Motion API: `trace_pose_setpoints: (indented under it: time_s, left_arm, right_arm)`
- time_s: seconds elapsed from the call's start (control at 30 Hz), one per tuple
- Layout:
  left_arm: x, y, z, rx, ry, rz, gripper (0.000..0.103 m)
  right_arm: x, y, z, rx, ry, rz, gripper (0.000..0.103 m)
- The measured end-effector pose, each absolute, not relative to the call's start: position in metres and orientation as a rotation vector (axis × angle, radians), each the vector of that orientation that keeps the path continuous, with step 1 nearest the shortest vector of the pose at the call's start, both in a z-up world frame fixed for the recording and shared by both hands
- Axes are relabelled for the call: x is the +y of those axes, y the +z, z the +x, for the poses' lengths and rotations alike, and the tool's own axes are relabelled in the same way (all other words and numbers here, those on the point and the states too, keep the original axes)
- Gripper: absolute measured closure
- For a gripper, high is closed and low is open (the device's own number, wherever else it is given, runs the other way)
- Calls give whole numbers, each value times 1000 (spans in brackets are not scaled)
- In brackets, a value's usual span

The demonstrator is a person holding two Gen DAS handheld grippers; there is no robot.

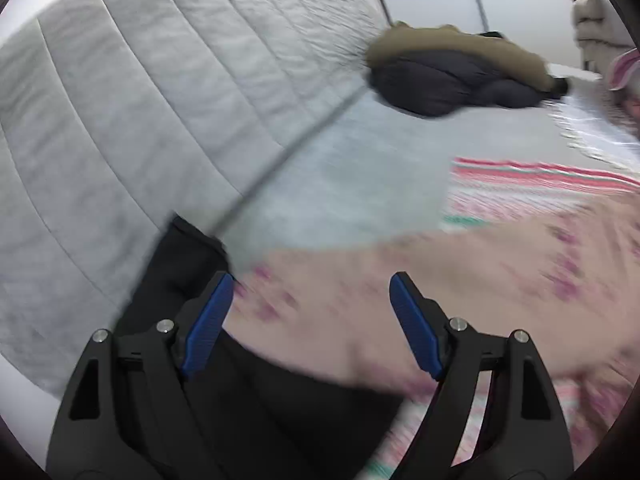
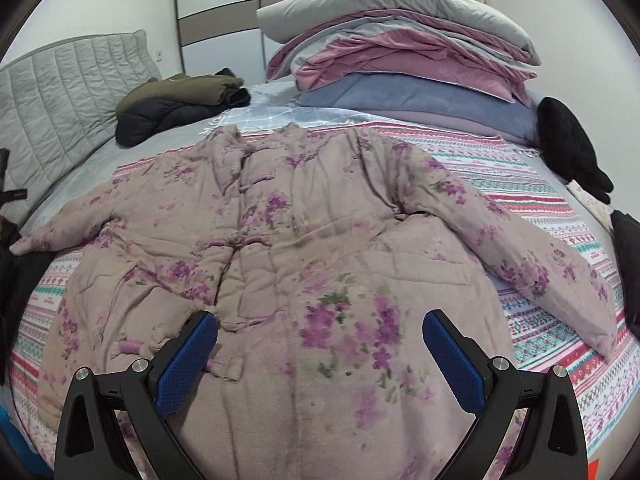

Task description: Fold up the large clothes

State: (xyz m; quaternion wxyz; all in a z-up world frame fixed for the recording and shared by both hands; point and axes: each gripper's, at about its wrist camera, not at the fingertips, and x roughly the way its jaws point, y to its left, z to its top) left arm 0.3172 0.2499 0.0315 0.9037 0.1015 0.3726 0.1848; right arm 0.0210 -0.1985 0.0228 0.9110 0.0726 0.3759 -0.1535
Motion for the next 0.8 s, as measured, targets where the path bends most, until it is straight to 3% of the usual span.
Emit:
trace_pose_setpoints:
  time_s: [0.23, 0.47, 0.8]
  left_arm:
    - [187, 25, 231, 878, 110, 6, 19]
    - [138, 27, 147, 862, 24, 24, 18]
    - [114, 4, 61, 825, -206, -112, 5]
  right_arm:
    - [-224, 25, 6, 721, -376, 235, 0]
    - [-236, 23, -7, 709, -415, 214, 0]
    - [-252, 12, -38, 743, -318, 353, 0]
